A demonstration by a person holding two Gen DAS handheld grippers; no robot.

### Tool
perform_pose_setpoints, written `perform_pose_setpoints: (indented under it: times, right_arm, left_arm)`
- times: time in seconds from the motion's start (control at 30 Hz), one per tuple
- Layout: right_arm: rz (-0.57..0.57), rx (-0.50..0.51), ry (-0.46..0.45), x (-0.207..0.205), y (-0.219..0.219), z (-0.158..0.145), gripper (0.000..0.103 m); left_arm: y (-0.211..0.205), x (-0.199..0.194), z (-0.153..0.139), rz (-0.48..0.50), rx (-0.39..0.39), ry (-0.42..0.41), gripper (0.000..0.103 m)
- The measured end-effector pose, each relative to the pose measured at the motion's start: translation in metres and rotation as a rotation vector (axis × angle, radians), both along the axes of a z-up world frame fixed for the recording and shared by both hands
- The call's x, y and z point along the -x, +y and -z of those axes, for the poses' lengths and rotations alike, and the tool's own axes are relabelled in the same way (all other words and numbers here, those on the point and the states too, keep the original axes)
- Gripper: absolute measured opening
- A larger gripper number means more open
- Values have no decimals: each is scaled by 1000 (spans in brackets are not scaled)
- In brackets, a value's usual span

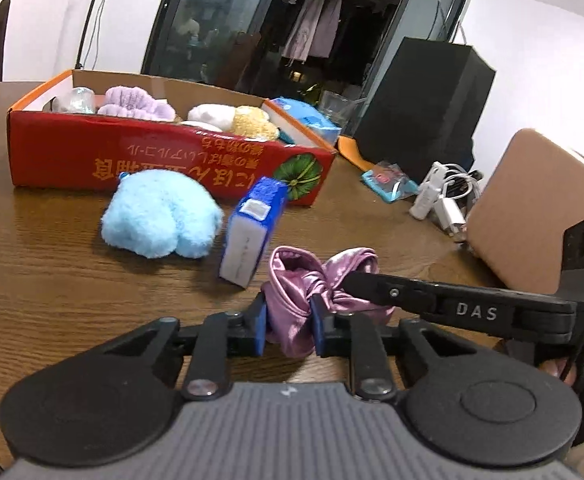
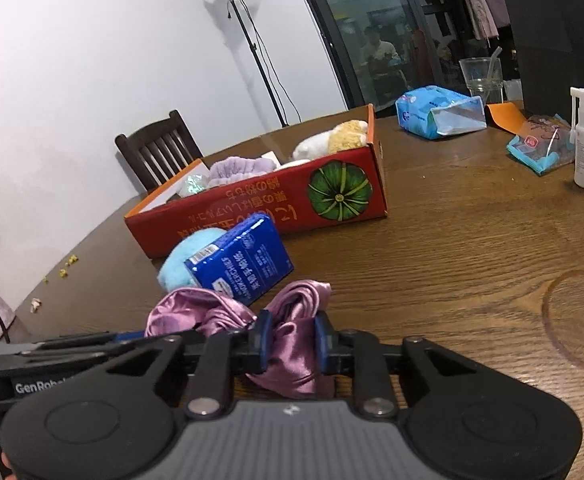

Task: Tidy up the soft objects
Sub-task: 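Carry the scrunchie into the red box and open both grippers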

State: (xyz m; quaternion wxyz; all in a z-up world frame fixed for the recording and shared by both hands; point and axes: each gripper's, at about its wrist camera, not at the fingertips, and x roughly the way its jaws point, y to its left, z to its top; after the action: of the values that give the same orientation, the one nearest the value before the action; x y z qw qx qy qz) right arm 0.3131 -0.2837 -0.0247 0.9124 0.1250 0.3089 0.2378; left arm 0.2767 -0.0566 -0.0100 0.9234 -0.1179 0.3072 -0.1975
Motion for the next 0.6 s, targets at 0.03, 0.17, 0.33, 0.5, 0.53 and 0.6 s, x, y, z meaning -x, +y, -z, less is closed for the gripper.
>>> perform_pose_setpoints:
  times: [0.03, 0.17, 0.33, 0.5, 0.53, 0.6]
  right_arm:
    - [-5, 1, -5, 2, 0, -3, 16]
    - [-14, -43, -76, 6, -6, -32, 16]
    - [-33, -84, -230, -26, 0, -88, 17]
    - [-33, -15, -219, -114, 36, -103, 17]
    - [-32, 8, -194, -133, 46, -97, 17]
    - [-33, 58, -120, -165, 62, -81, 17]
  left_arm:
    - [1, 2, -5, 10, 8, -13, 21]
    - [16, 3, -45, 32, 84, -120, 21]
    - [38, -50, -92, 33, 105, -218, 21]
    - [59, -142, -84, -33, 101, -92, 21]
    - [64, -159, -75, -45, 114, -32, 21]
    - [70, -185, -54, -73, 93, 62, 22]
